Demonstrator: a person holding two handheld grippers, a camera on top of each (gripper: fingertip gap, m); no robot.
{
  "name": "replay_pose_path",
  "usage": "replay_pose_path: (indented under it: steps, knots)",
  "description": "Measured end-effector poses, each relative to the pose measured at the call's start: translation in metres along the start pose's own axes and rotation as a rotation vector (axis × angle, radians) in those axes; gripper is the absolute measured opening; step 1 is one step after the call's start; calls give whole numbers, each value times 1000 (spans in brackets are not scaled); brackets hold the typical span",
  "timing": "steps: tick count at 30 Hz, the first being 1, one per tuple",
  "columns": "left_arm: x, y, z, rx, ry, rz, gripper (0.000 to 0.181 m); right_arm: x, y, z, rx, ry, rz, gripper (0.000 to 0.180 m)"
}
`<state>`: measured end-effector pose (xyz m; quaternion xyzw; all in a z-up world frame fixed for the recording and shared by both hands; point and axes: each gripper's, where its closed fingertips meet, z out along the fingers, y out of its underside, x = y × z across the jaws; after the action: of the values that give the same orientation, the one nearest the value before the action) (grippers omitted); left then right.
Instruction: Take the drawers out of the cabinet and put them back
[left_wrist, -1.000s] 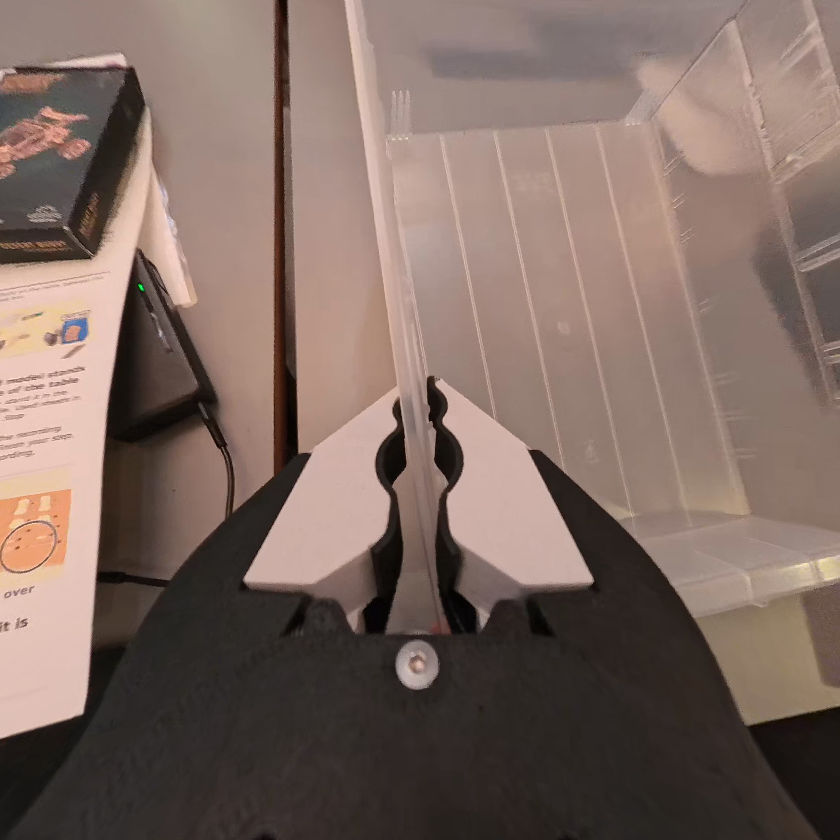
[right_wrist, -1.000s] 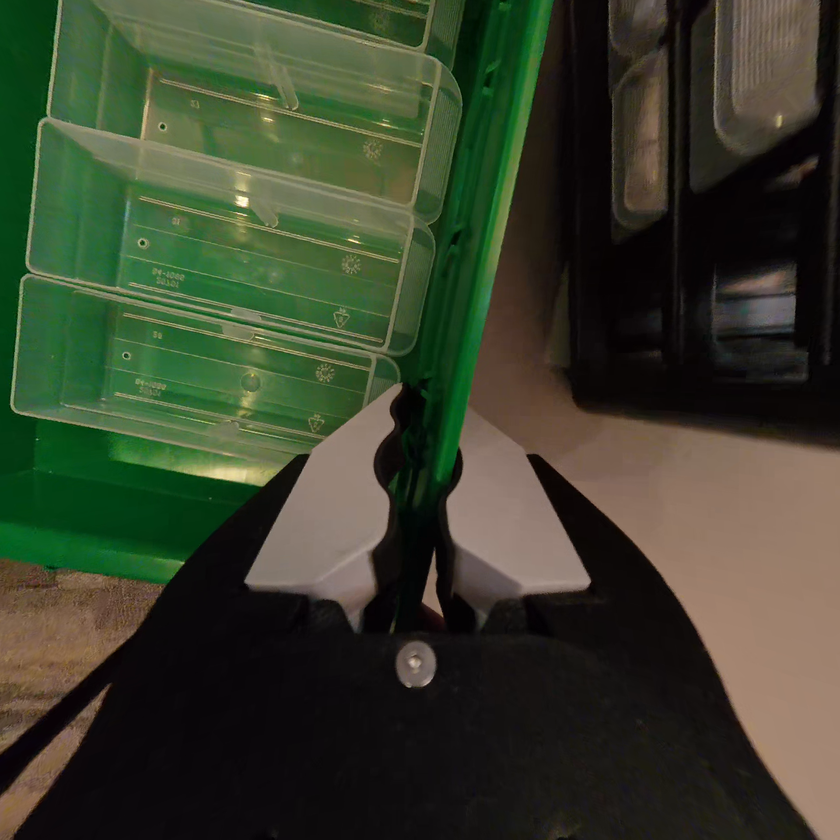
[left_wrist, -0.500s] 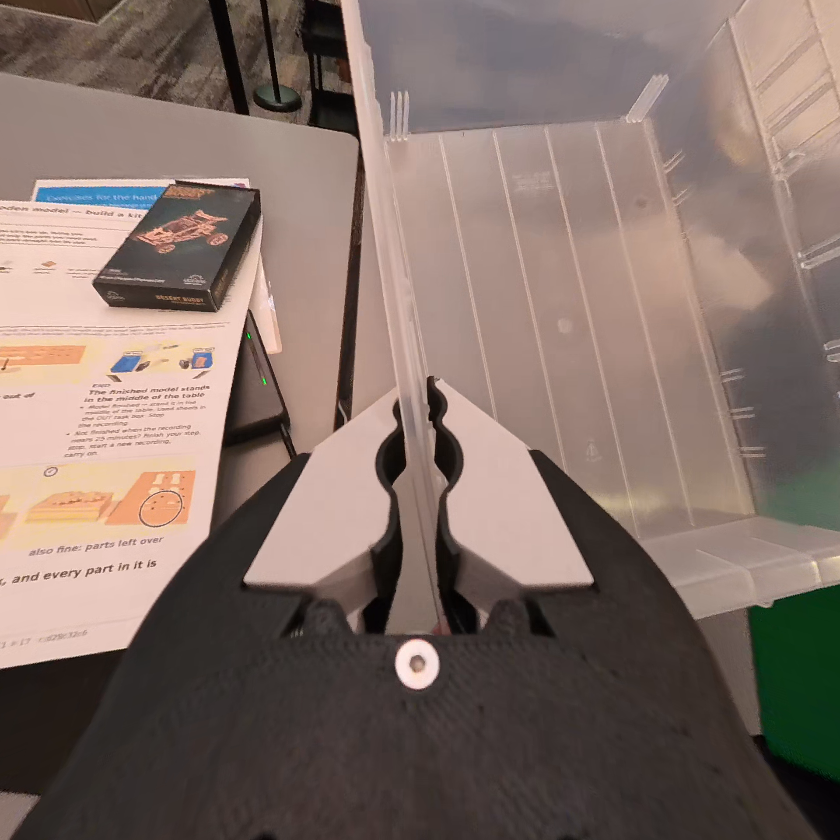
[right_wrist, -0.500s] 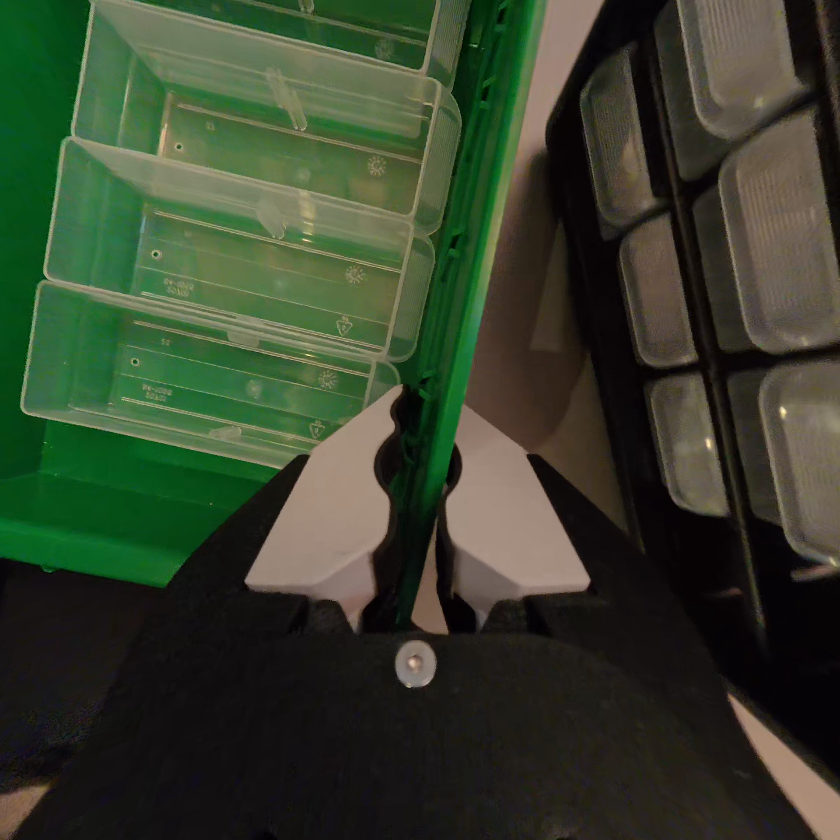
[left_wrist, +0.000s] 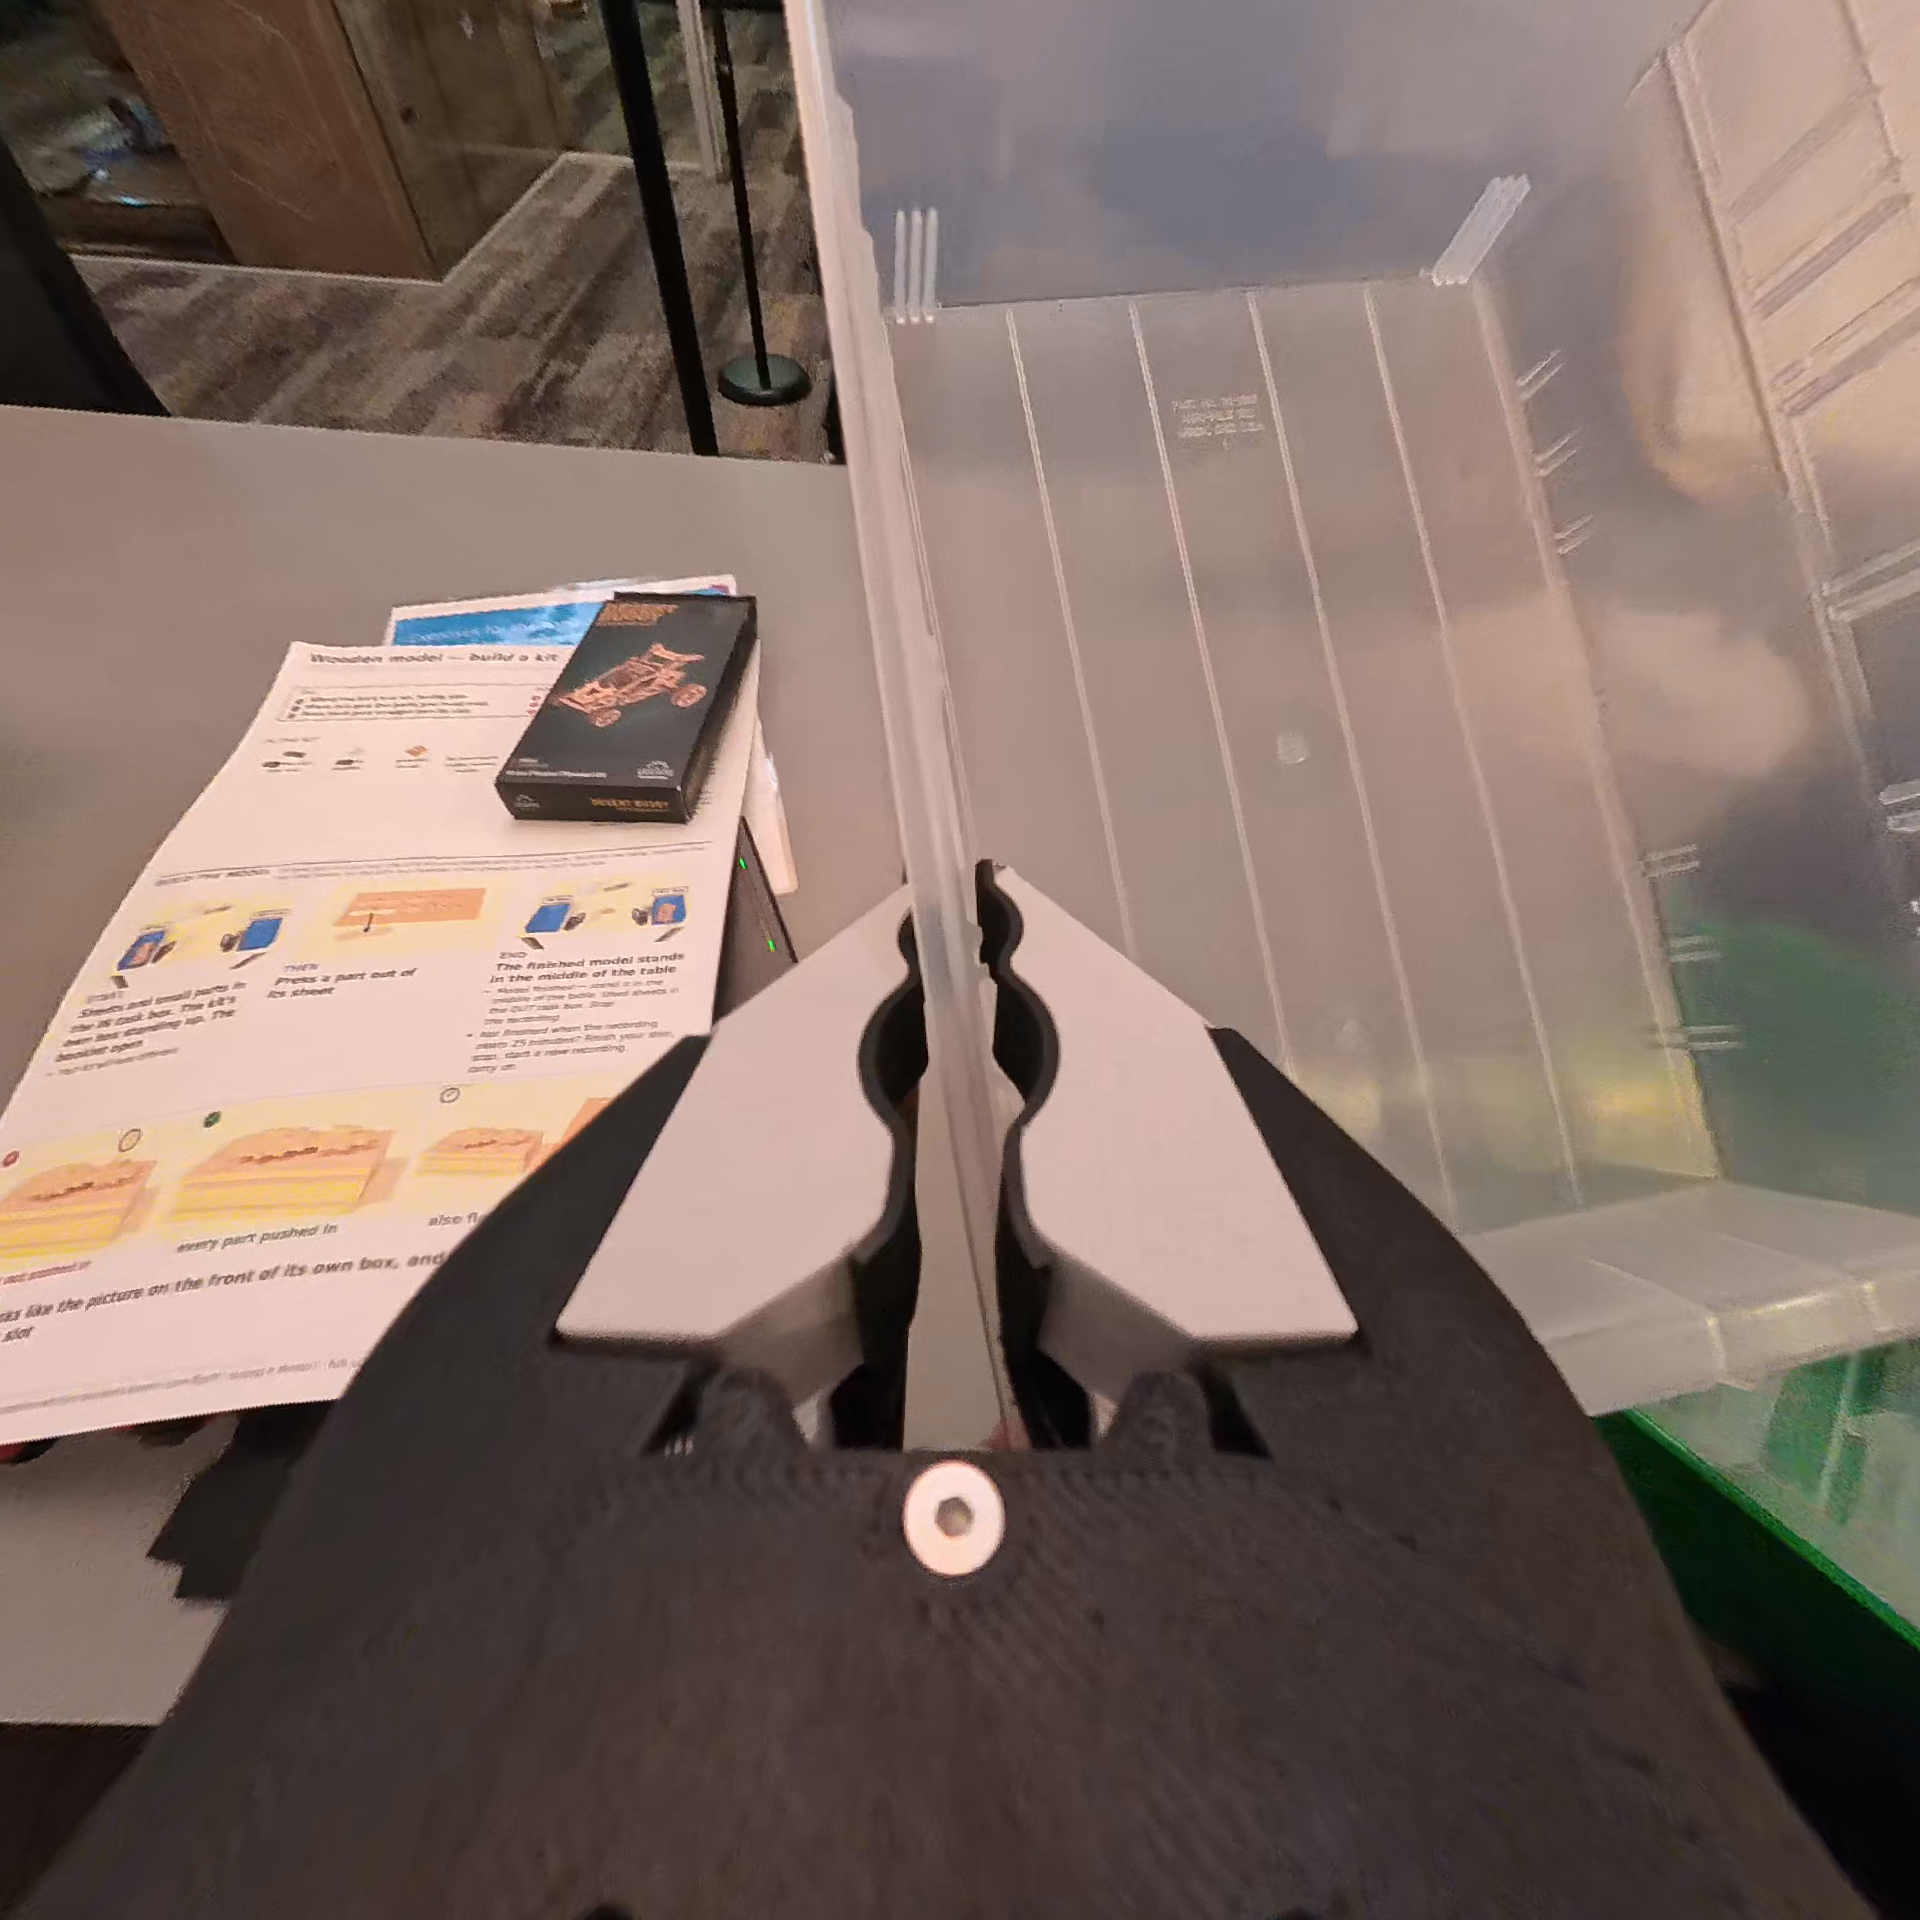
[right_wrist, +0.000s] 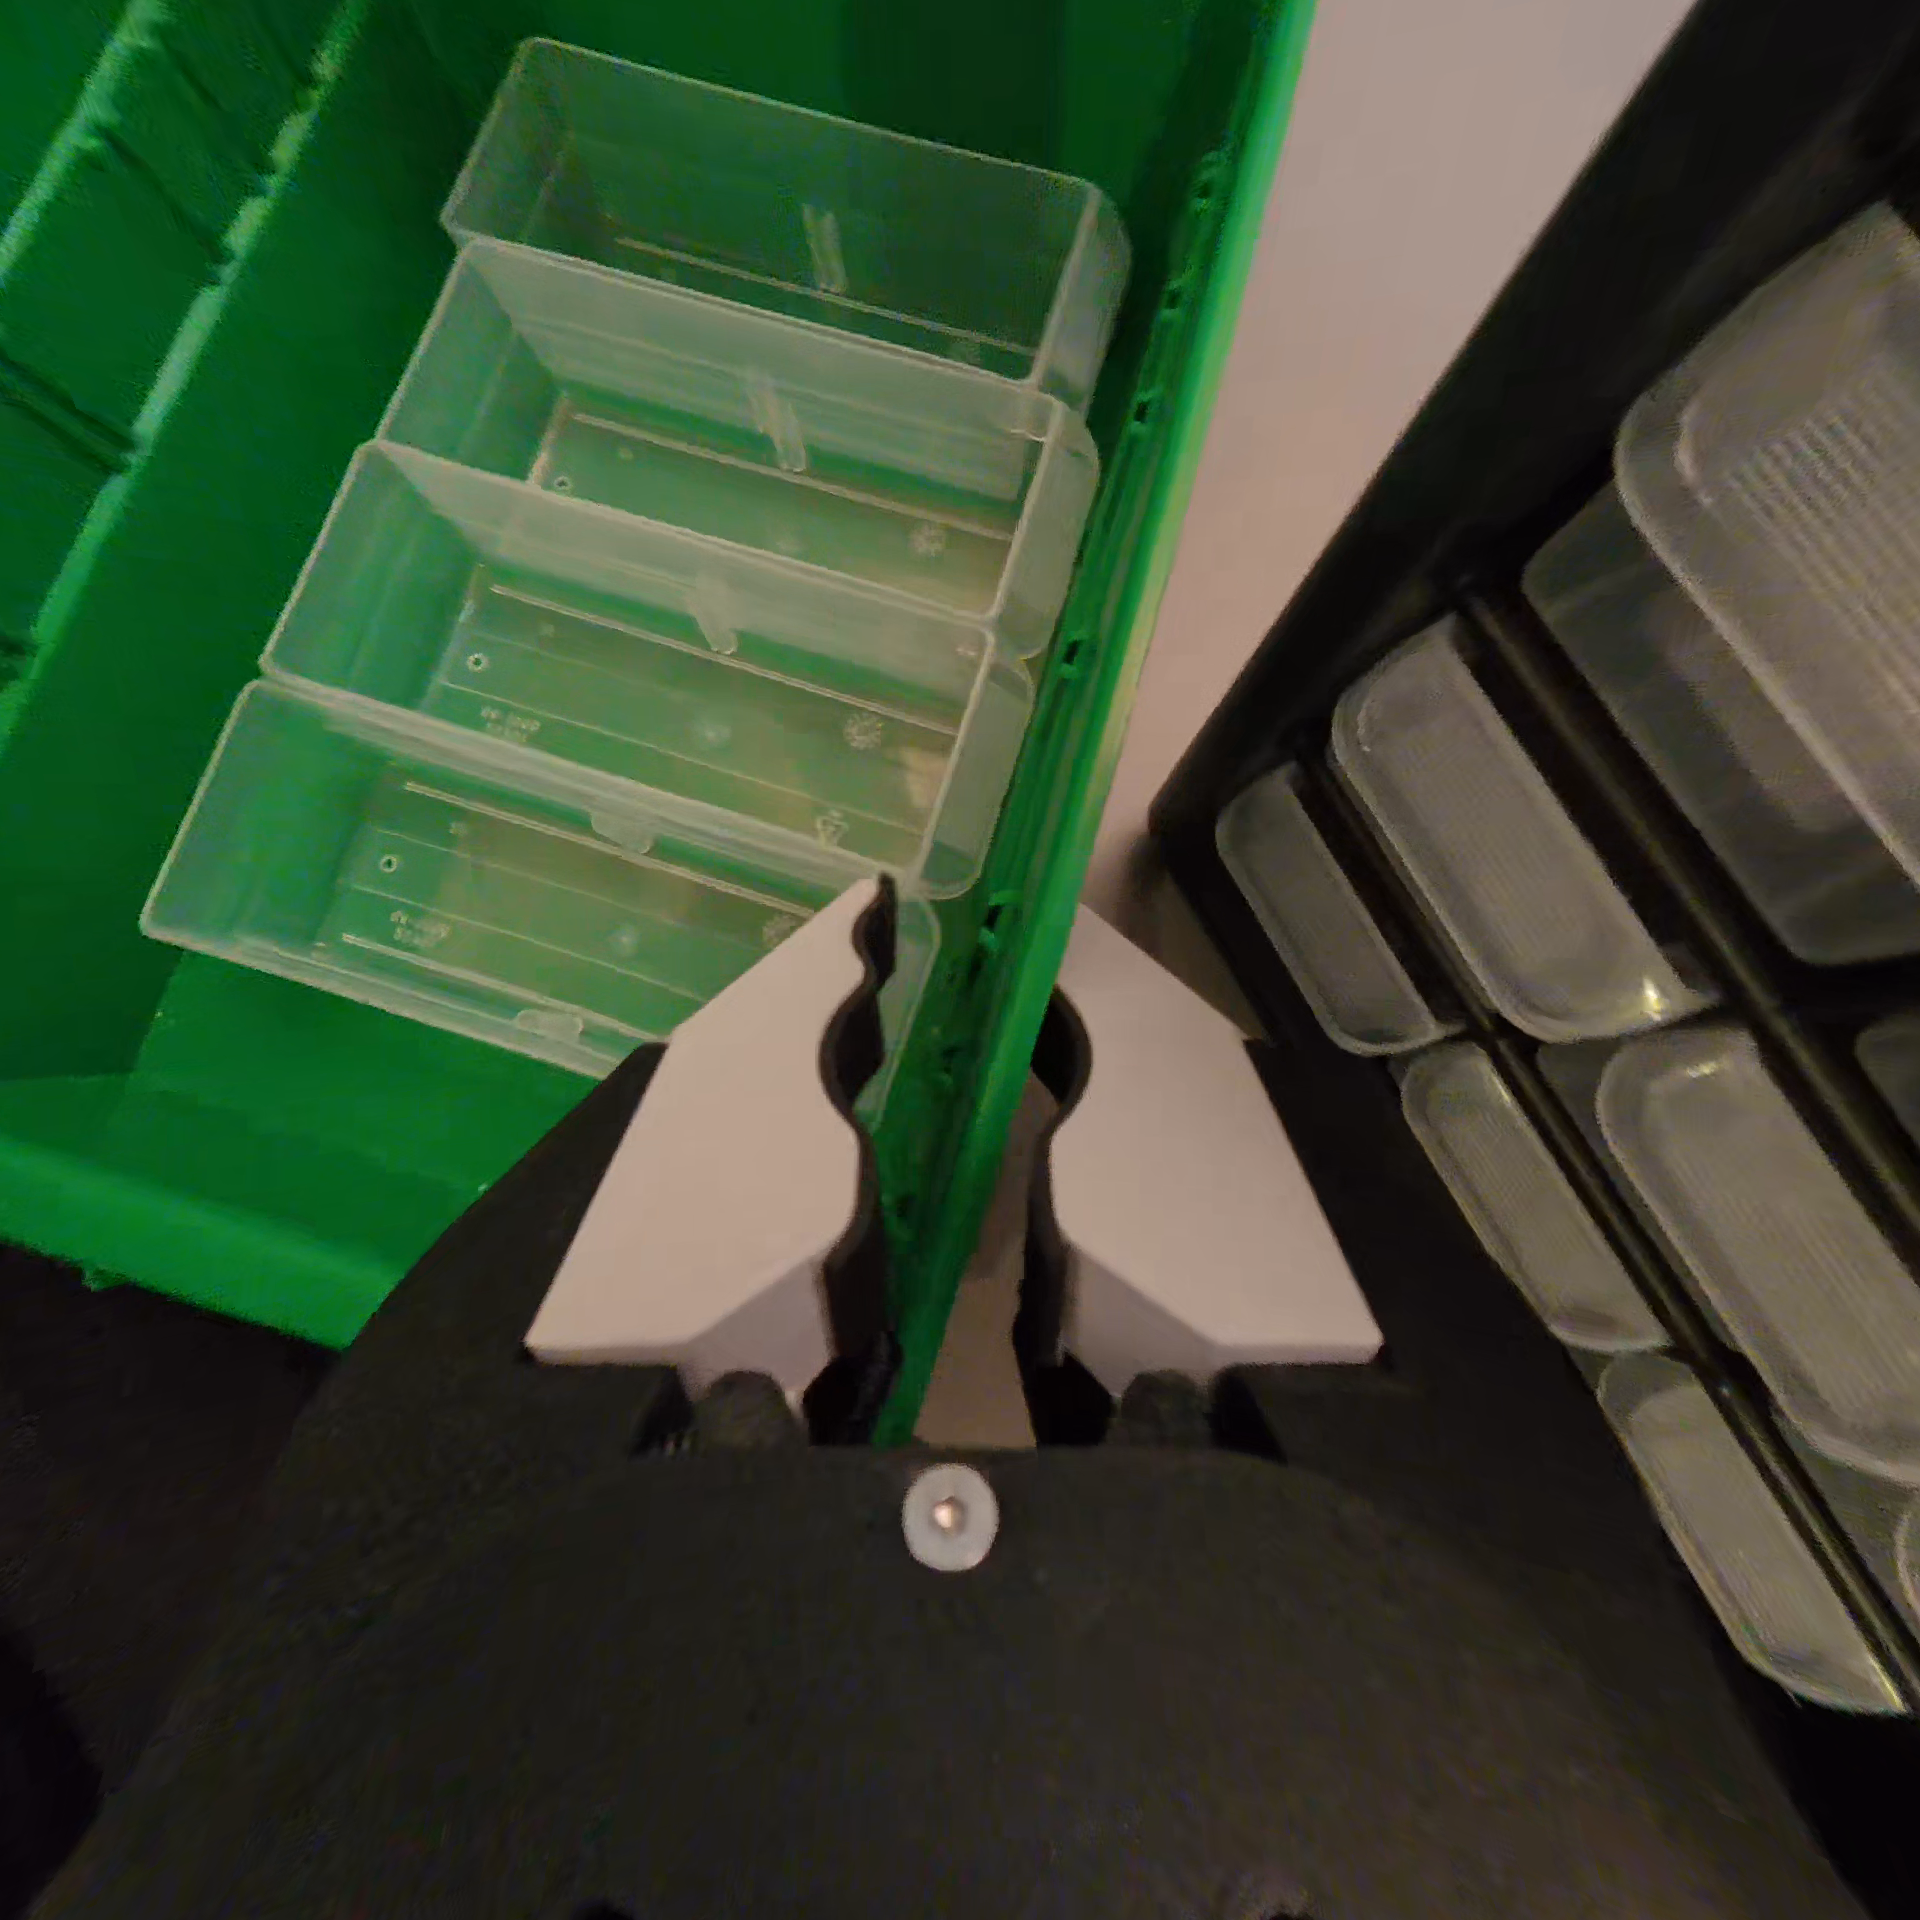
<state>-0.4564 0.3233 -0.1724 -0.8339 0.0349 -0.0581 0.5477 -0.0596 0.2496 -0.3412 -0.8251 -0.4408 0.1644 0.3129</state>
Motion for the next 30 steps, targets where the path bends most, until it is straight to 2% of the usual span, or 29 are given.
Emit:
replay_pose_path:
  steps: [1, 4, 6, 8, 10, 13, 15, 18, 21, 24, 30]
  knots:
    - [-2, -3, -3, 15, -1, -9, 2, -4, -2, 0, 11, -24, -10, 34]
    - [-7, -9, -11, 51, 3, -38, 2, -10, -7, -14, 58, -30, -91, 71]
    - [-9, -13, -16, 73, 1, -50, 2, -8, -8, -30, 83, 26, -192, 75]
    - [-9, -17, -19, 87, 1, -52, 3, -10, -12, -53, 120, 88, -352, 72]
    - [-7, -22, -22, 100, 11, -56, 3, -30, -13, -76, 177, 66, -547, 65]
    - [2, -26, -21, 113, 38, -62, 3, -78, 13, -89, 135, -135, -749, 49]
    - [9, -28, -18, 119, 60, -67, 3, -99, 33, -79, 62, -210, -829, 41]
    - [20, -29, -14, 122, 95, -75, 3, -104, 51, -51, -26, -170, -938, 38]
    - [26, -30, -12, 119, 111, -69, 3, -118, 52, -33, -43, -184, -962, 27]
    - [29, -31, -11, 122, 115, -69, 3, -131, 39, -18, -22, -172, -946, 22]
    - [33, -36, -12, 137, 133, -71, 3, -133, -8, 24, -8, -107, -732, 23]
